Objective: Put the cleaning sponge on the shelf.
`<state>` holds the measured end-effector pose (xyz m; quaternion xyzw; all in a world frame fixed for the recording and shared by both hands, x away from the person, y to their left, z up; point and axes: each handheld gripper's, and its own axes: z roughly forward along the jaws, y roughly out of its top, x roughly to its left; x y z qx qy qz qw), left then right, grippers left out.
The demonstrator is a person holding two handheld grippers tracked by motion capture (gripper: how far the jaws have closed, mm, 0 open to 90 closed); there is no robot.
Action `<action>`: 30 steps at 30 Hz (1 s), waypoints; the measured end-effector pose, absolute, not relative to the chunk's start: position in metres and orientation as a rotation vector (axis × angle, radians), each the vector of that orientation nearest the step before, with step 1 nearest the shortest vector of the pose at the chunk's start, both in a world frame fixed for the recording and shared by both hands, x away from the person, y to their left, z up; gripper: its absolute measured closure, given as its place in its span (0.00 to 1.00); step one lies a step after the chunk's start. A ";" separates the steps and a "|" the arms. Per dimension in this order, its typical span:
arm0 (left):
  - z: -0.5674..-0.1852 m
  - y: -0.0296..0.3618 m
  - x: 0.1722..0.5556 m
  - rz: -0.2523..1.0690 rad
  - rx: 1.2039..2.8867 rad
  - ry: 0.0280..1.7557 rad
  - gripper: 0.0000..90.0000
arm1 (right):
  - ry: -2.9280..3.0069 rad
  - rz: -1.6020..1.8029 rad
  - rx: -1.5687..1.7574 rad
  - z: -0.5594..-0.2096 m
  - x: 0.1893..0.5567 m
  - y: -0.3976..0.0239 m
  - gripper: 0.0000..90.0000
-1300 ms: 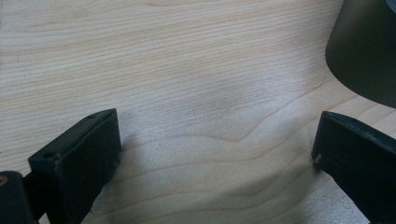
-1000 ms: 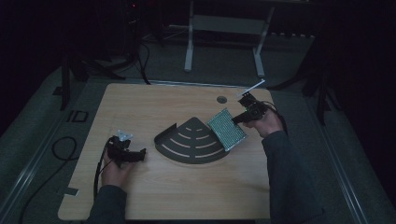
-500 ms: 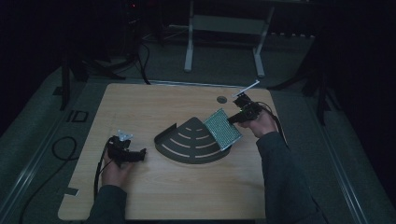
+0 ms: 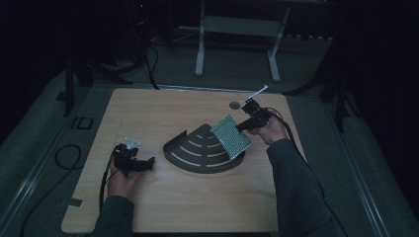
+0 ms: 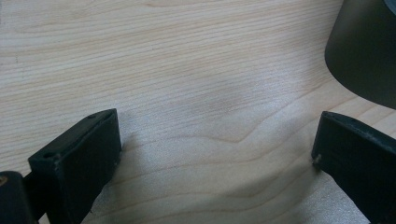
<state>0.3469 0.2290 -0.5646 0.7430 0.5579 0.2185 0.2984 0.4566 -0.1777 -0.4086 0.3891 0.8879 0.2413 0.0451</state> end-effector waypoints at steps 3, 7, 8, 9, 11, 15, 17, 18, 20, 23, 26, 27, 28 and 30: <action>-0.565 0.229 0.347 0.580 1.973 1.482 0.02 | 2.714 0.737 1.186 -0.410 0.457 -0.177 1.00; -0.565 0.229 0.347 0.580 1.973 1.482 0.02 | 2.721 0.730 1.173 -0.413 0.457 -0.173 1.00; -0.565 0.229 0.347 0.580 1.973 1.482 0.02 | 2.720 0.732 1.173 -0.414 0.457 -0.172 1.00; -0.565 0.229 0.347 0.580 1.973 1.481 0.02 | 2.720 0.732 1.169 -0.414 0.457 -0.172 1.00; -0.565 0.229 0.347 0.580 1.973 1.482 0.02 | 2.725 0.730 1.164 -0.415 0.457 -0.170 1.00; -0.565 0.229 0.347 0.580 1.973 1.482 0.02 | 2.730 0.725 1.152 -0.417 0.457 -0.168 1.00; -0.565 0.229 0.347 0.580 1.973 1.482 0.02 | 2.732 0.725 1.152 -0.417 0.457 -0.167 1.00; -0.565 0.229 0.347 0.580 1.973 1.481 0.02 | 2.730 0.728 1.146 -0.418 0.456 -0.166 1.00; -0.565 0.229 0.347 0.580 1.973 1.481 0.02 | 2.734 0.726 1.139 -0.420 0.456 -0.164 1.00; -0.565 0.229 0.347 0.580 1.974 1.481 0.02 | 2.741 0.709 1.128 -0.423 0.456 -0.161 1.00; -0.565 0.229 0.347 0.580 1.973 1.482 0.02 | 2.745 0.693 1.124 -0.426 0.455 -0.159 1.00; -0.565 0.229 0.347 0.580 1.973 1.482 0.02 | 2.746 0.690 1.120 -0.427 0.455 -0.158 1.00; -0.565 0.229 0.347 0.580 1.973 1.482 0.02 | 2.746 0.690 1.120 -0.427 0.455 -0.158 1.00; -0.565 0.229 0.347 0.580 1.973 1.482 0.02 | 2.749 0.679 1.112 -0.431 0.454 -0.155 0.99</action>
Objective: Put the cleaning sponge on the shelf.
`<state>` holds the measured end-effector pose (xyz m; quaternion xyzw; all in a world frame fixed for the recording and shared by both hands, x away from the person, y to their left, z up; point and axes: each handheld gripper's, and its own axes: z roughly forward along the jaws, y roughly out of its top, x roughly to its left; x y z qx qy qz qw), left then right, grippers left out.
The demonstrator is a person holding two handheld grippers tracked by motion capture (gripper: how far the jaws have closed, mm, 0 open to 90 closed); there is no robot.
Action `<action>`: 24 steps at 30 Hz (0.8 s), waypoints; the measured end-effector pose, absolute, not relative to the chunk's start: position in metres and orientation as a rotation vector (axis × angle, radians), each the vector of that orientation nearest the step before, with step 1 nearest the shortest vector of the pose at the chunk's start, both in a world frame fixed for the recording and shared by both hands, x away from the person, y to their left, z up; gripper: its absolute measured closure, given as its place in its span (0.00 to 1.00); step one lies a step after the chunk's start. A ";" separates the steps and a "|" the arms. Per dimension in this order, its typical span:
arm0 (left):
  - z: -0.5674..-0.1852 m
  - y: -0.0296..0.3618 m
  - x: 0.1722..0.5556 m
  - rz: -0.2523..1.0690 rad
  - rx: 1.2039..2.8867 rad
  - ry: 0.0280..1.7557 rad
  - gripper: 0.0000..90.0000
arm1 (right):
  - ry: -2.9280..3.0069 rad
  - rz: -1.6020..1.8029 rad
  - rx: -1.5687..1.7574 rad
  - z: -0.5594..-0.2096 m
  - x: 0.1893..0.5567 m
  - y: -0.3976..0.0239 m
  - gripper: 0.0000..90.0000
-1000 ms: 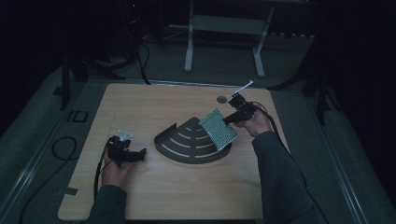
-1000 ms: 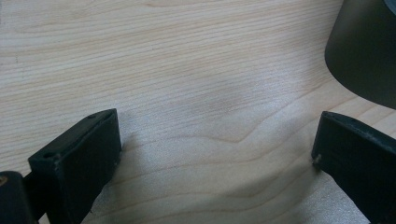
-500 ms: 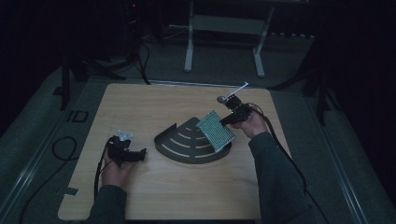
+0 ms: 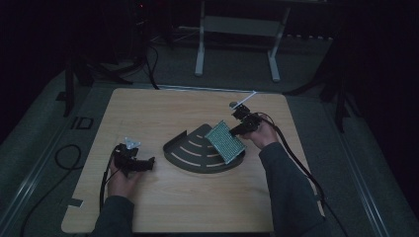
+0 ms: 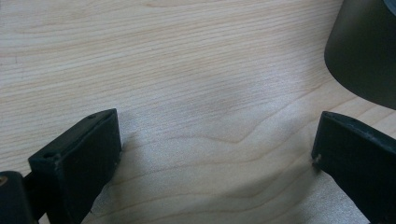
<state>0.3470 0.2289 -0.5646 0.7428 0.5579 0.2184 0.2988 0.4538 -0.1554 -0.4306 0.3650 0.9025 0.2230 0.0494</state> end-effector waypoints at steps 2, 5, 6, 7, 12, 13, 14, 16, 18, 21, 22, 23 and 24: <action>-0.565 0.229 0.347 0.580 1.973 1.481 0.02 | 2.752 0.668 1.109 -0.433 0.453 -0.154 1.00; -0.565 0.229 0.347 0.580 1.974 1.481 0.02 | 2.751 0.648 1.103 -0.437 0.452 -0.151 0.99; -0.565 0.229 0.347 0.580 1.973 1.482 0.02 | 2.752 0.645 1.102 -0.438 0.452 -0.150 1.00; -0.565 0.229 0.347 0.580 1.974 1.481 0.02 | 2.753 0.643 1.102 -0.439 0.452 -0.150 0.99; -0.565 0.229 0.347 0.580 1.974 1.481 0.02 | 2.754 0.628 1.099 -0.442 0.452 -0.148 1.00; -0.565 0.229 0.347 0.580 1.974 1.481 0.02 | 2.755 0.624 1.097 -0.443 0.452 -0.147 0.99; -0.565 0.229 0.347 0.580 1.974 1.482 0.02 | 2.754 0.620 1.098 -0.443 0.452 -0.147 0.99; -0.565 0.229 0.347 0.580 1.974 1.481 0.02 | 2.754 0.617 1.100 -0.445 0.451 -0.147 0.99; -0.565 0.229 0.347 0.580 1.974 1.481 0.02 | 2.754 0.618 1.102 -0.445 0.452 -0.147 0.99; -0.565 0.229 0.347 0.580 1.974 1.481 0.02 | 2.756 0.616 1.104 -0.447 0.451 -0.147 0.99; -0.565 0.229 0.347 0.580 1.974 1.481 0.02 | 2.758 0.614 1.103 -0.448 0.451 -0.146 0.99; -0.565 0.229 0.347 0.580 1.974 1.481 0.02 | 2.759 0.612 1.103 -0.448 0.451 -0.146 0.99; -0.565 0.229 0.347 0.580 1.973 1.482 0.02 | 2.760 0.611 1.102 -0.449 0.451 -0.146 0.99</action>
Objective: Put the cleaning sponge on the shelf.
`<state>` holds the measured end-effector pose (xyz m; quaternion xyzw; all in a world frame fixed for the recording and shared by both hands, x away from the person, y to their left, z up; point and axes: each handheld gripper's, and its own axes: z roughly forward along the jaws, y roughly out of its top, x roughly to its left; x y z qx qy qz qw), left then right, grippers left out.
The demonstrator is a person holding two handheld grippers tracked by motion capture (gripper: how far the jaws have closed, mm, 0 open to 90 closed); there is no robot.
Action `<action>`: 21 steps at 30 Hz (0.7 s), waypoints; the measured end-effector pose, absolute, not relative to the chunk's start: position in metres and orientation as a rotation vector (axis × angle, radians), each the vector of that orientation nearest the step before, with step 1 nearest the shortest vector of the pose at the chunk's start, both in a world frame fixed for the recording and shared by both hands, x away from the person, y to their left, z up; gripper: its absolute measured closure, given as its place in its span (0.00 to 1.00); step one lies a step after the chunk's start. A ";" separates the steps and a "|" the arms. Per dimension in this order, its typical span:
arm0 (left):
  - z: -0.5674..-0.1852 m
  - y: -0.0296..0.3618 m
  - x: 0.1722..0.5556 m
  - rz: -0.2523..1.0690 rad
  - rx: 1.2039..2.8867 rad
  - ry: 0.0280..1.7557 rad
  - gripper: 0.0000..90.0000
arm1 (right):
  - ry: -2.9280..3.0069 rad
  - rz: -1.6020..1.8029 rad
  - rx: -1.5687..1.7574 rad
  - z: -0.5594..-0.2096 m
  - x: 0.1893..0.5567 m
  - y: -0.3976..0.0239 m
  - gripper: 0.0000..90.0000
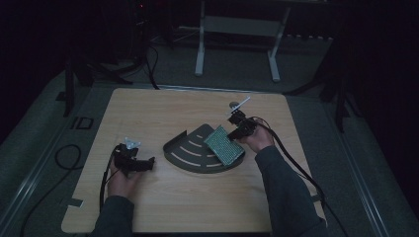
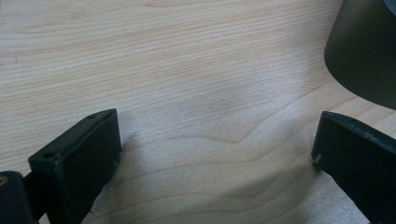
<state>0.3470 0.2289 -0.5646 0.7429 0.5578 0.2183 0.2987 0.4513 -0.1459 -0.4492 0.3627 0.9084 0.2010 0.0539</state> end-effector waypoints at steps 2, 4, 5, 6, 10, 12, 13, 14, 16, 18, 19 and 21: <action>-0.565 0.229 0.347 0.580 1.973 1.482 0.02 | 2.762 0.608 1.104 -0.450 0.451 -0.146 0.99; -0.565 0.229 0.347 0.580 1.973 1.482 0.02 | 2.761 0.602 1.105 -0.452 0.452 -0.145 0.99; -0.565 0.229 0.347 0.580 1.974 1.482 0.02 | 2.761 0.597 1.105 -0.452 0.452 -0.145 0.99; -0.565 0.229 0.347 0.580 1.974 1.482 0.02 | 2.759 0.596 1.103 -0.452 0.452 -0.145 0.99; -0.565 0.229 0.347 0.580 1.974 1.481 0.02 | 2.757 0.579 1.103 -0.453 0.452 -0.145 0.99; -0.565 0.229 0.347 0.580 1.974 1.482 0.02 | 2.758 0.566 1.101 -0.455 0.452 -0.144 0.99; -0.565 0.229 0.347 0.580 1.974 1.482 0.02 | 2.758 0.562 1.099 -0.455 0.452 -0.144 0.99; -0.565 0.229 0.347 0.580 1.974 1.481 0.02 | 2.759 0.562 1.095 -0.455 0.452 -0.144 0.99; -0.565 0.229 0.347 0.580 1.974 1.482 0.02 | 2.759 0.563 1.096 -0.456 0.452 -0.144 0.99; -0.565 0.229 0.347 0.580 1.974 1.482 0.02 | 2.755 0.554 1.100 -0.456 0.452 -0.143 0.99; -0.565 0.229 0.347 0.580 1.974 1.481 0.02 | 2.751 0.544 1.102 -0.457 0.452 -0.143 0.99; -0.565 0.229 0.347 0.580 1.973 1.482 0.02 | 2.747 0.529 1.100 -0.458 0.453 -0.143 0.99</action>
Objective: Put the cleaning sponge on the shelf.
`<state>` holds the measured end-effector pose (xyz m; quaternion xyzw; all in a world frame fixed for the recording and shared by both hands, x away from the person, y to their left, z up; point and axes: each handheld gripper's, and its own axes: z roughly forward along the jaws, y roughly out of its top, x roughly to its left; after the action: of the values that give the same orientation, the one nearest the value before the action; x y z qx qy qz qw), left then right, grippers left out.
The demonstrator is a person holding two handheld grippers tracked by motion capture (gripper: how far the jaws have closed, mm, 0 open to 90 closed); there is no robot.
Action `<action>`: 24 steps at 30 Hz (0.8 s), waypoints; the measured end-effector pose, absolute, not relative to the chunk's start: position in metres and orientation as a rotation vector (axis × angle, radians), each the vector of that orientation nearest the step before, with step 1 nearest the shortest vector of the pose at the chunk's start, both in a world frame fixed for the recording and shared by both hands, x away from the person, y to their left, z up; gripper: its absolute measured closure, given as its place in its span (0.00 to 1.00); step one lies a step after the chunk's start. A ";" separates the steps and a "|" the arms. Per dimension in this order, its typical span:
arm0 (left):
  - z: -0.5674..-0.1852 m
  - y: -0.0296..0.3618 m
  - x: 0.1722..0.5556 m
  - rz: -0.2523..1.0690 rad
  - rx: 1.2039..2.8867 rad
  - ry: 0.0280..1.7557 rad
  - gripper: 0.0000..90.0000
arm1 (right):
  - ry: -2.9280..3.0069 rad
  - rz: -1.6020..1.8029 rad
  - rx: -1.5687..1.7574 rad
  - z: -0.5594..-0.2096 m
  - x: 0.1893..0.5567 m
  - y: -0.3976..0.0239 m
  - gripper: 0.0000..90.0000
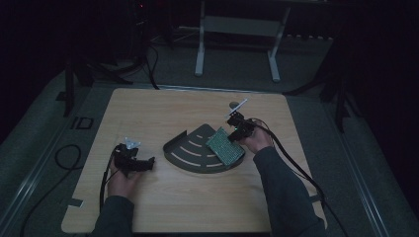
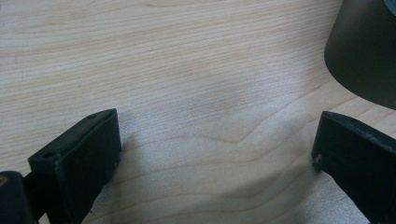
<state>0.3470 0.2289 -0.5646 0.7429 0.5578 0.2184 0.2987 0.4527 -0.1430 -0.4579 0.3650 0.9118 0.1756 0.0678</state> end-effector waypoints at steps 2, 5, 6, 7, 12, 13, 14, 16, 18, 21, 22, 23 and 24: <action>-0.565 0.229 0.347 0.580 1.973 1.482 0.02 | 2.746 0.528 1.100 -0.458 0.453 -0.143 0.99; -0.565 0.229 0.347 0.580 1.974 1.482 0.02 | 2.748 0.528 1.108 -0.458 0.453 -0.143 0.99; -0.565 0.229 0.347 0.580 1.973 1.482 0.02 | 2.748 0.527 1.107 -0.458 0.453 -0.143 0.99; -0.565 0.229 0.347 0.580 1.974 1.482 0.02 | 2.748 0.527 1.107 -0.458 0.453 -0.144 0.98; -0.565 0.229 0.347 0.580 1.974 1.481 0.02 | 2.744 0.532 1.101 -0.457 0.453 -0.144 0.96; -0.565 0.229 0.347 0.580 1.974 1.481 0.02 | 2.742 0.534 1.103 -0.457 0.453 -0.144 0.95; -0.565 0.229 0.347 0.580 1.973 1.482 0.02 | 2.740 0.529 1.102 -0.457 0.453 -0.144 0.93; -0.565 0.229 0.347 0.580 1.974 1.482 0.02 | 2.737 0.520 1.099 -0.457 0.453 -0.145 0.91; -0.565 0.229 0.347 0.580 1.973 1.482 0.02 | 2.729 0.515 1.100 -0.456 0.453 -0.146 0.87; -0.565 0.229 0.347 0.580 1.974 1.481 0.02 | 2.716 0.519 1.096 -0.453 0.451 -0.148 0.80; -0.565 0.229 0.347 0.580 1.974 1.482 0.02 | 2.712 0.521 1.092 -0.451 0.451 -0.149 0.77; -0.565 0.229 0.347 0.580 1.973 1.482 0.02 | 2.708 0.528 1.095 -0.450 0.450 -0.150 0.74; -0.565 0.229 0.347 0.580 1.973 1.481 0.02 | 2.700 0.533 1.090 -0.448 0.449 -0.151 0.71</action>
<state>0.3470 0.2289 -0.5646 0.7430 0.5577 0.2184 0.2987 0.4493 -0.1510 -0.4485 0.3667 0.9084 0.1792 0.0906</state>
